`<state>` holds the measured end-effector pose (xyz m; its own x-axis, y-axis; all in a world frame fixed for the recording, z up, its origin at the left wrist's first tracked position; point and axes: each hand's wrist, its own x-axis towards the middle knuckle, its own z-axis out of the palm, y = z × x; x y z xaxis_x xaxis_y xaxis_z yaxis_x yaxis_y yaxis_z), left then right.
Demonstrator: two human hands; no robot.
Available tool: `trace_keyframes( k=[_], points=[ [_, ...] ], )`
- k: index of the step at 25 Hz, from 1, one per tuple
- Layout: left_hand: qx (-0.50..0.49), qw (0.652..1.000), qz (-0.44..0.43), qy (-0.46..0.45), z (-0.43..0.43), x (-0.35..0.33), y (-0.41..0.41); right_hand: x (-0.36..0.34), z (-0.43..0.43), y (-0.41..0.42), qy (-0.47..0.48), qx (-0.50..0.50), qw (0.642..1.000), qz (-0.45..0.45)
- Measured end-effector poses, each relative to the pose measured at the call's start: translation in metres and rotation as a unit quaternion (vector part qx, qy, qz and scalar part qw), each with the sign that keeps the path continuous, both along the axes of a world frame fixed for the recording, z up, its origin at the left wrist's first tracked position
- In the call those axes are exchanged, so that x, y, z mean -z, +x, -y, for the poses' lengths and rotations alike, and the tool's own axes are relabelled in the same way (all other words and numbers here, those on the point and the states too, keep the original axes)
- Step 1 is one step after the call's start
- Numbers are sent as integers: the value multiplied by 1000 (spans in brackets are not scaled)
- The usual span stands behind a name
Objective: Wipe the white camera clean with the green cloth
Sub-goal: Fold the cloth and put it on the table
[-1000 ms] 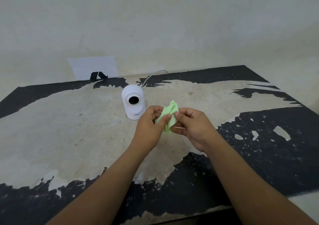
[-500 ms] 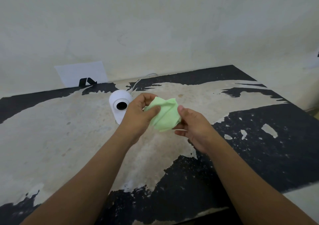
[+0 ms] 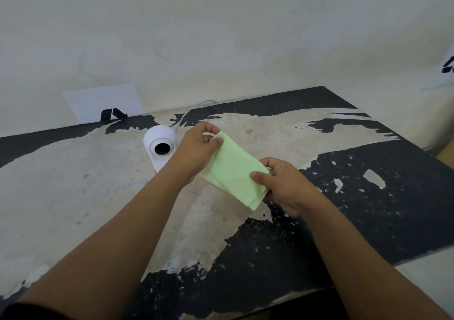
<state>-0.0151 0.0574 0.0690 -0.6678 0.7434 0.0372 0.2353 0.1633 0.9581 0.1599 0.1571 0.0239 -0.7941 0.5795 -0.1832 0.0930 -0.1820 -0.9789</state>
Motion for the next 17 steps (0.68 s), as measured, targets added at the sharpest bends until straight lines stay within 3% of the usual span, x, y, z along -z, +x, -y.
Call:
trace_keyframes(
  k=[5,7,9,10,13,17],
  points=[
    [29,998,-42,-45,-31,2,-7,2,6,2,-40,1,999,5],
    [65,995,-30,-64,-42,3,-10,4,5,3,100,9,992,81],
    [88,989,-64,-99,-47,8,-11,8,0,5,338,7,919,202],
    [80,982,-117,-123,-47,13,-11,10,-2,5,407,8,883,233],
    [16,944,-298,-140,-33,33,-3,13,-6,6,449,14,854,263],
    [1,894,-380,-236,2,63,10,15,-8,6,463,-5,843,274]
  ],
)
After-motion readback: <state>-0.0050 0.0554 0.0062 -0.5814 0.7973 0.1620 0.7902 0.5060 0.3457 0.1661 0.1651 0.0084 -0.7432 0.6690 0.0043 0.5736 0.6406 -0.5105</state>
